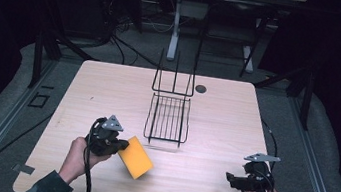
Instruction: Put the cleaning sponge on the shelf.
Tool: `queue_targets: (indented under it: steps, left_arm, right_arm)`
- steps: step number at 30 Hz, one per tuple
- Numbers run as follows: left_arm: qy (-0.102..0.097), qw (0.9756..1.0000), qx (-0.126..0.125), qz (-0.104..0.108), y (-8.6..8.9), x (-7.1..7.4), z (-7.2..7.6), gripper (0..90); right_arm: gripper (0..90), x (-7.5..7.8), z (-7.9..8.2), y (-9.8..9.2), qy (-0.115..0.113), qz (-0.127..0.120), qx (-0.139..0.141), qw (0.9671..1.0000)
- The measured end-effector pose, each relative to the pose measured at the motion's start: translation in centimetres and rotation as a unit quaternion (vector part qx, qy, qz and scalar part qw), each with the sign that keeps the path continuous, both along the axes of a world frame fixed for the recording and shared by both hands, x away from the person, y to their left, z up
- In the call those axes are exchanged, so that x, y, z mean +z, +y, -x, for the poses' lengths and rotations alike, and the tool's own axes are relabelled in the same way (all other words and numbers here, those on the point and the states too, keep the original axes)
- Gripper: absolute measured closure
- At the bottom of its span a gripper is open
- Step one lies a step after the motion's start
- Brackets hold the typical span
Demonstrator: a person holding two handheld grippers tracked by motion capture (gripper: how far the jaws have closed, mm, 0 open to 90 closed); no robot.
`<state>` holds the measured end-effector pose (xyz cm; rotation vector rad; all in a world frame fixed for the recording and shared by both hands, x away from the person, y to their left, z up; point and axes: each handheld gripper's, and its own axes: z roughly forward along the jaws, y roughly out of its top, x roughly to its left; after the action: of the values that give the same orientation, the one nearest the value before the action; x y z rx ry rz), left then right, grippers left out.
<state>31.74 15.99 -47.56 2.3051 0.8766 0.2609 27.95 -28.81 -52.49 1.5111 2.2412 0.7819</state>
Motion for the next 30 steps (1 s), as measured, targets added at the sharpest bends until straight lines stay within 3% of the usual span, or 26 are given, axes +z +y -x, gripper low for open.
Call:
queue_targets:
  steps: [30]
  left_arm:
    - [-0.035, 0.9992, -0.020, 0.007, -1.5, 2.2, -0.2, 88.6]
  right_arm:
    - [20.1, 0.1, 0.1, 0.1, -0.002, -0.001, 0.002, 1.0000]
